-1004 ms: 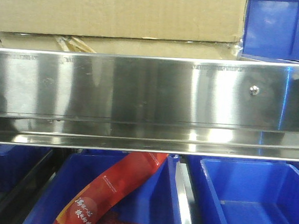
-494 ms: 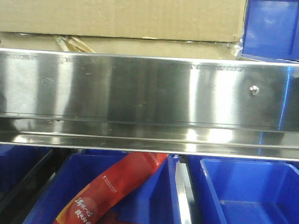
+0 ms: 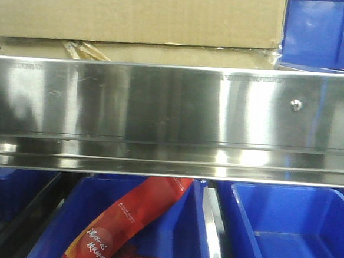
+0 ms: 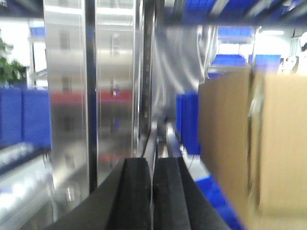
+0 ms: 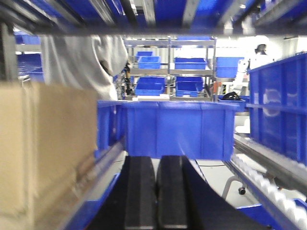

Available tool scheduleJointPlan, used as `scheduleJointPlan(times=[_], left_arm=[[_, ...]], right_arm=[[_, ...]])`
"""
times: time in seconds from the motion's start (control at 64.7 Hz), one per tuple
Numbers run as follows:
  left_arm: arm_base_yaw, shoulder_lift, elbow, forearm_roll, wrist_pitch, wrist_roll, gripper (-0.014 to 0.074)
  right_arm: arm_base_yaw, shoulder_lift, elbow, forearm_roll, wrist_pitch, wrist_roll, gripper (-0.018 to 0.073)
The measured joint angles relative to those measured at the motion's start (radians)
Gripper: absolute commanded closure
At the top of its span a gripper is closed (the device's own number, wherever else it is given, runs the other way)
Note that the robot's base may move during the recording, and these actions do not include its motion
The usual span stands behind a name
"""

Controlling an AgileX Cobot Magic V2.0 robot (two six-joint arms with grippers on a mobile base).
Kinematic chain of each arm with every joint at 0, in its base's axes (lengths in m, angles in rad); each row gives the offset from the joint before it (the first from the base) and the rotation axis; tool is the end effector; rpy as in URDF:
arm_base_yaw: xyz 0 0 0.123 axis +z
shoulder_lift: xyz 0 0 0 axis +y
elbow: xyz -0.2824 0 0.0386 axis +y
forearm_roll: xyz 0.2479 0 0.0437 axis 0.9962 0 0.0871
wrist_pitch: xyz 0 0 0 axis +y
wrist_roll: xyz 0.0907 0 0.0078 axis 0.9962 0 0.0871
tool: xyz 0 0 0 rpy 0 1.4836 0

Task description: Grab carton from right shelf to conveyor

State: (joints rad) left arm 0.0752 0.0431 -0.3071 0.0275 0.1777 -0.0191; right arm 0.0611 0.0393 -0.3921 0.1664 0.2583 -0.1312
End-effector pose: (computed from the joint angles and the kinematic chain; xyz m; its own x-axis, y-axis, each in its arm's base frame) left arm 0.0370 0.0032 0.2962 0.1716 0.0209 -0.9850 -0.0813 0.9967 0.0070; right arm 0.0260 0.0055 0.3159 0.1806 0.0408 -0.9827 -0.1079 0.9939 0.0215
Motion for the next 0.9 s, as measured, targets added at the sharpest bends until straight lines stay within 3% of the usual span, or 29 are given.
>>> scheduleJointPlan(times=[0.154,0.293,0.479,0.788,0.896], left_arm=[[-0.027,0.112,-0.164,0.000,0.092,0.000,0.0225],[-0.053,0.205,-0.228,0.000,0.110,0.000,0.0130],[-0.103,0.287,-0.313,-0.008,0.173,0.000,0.0132],[-0.378,0.537,-0.585,-0.008,0.297,0.019,0.0133],[-0.438,0.695,-0.713,-0.008,0.346,0.019,0.0133]], right_arm=[[0.000,0.115,-0.168,0.004,0.106,0.000,0.0197],[0.000,0.224,-0.228,0.006,0.114,0.000,0.0016],[0.014,0.323,-0.278,0.036,0.138,0.000,0.0010],[0.177,0.596,-0.529,0.076,0.277,0.000,0.0010],[0.233,0.746,-0.658,0.078,0.359,0.000,0.0010]])
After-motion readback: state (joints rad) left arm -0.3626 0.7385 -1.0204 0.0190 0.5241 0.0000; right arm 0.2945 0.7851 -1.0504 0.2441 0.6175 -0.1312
